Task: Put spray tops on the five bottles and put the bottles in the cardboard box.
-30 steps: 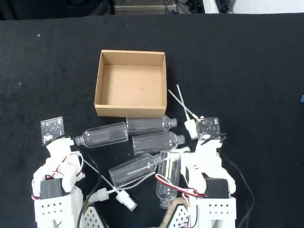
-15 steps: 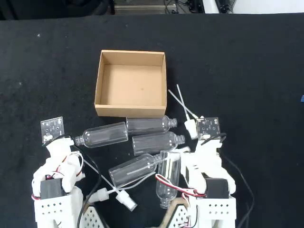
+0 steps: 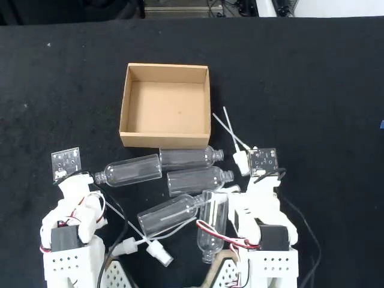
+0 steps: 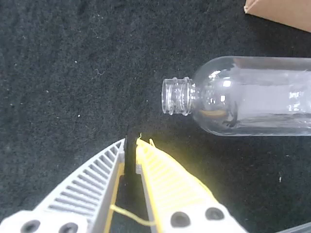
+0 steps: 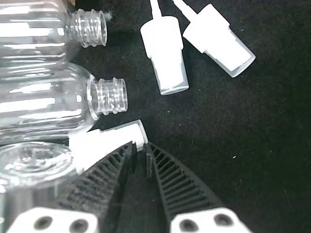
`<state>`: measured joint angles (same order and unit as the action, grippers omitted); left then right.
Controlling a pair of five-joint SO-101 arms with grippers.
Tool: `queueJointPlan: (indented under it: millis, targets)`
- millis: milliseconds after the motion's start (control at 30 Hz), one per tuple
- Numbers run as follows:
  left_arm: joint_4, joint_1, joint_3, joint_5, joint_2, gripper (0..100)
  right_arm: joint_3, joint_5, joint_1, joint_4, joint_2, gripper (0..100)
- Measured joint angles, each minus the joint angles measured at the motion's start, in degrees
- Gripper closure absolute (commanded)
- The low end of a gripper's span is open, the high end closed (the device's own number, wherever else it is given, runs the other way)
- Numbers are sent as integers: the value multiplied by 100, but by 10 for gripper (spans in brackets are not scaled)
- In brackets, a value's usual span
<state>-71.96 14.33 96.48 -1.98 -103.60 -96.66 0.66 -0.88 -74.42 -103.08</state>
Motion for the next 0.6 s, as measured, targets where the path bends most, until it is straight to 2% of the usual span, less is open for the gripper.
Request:
queueJointPlan:
  millis: [600]
  targets:
    - [0,0,0,-35,0,970,0,0,18,0,0,986]
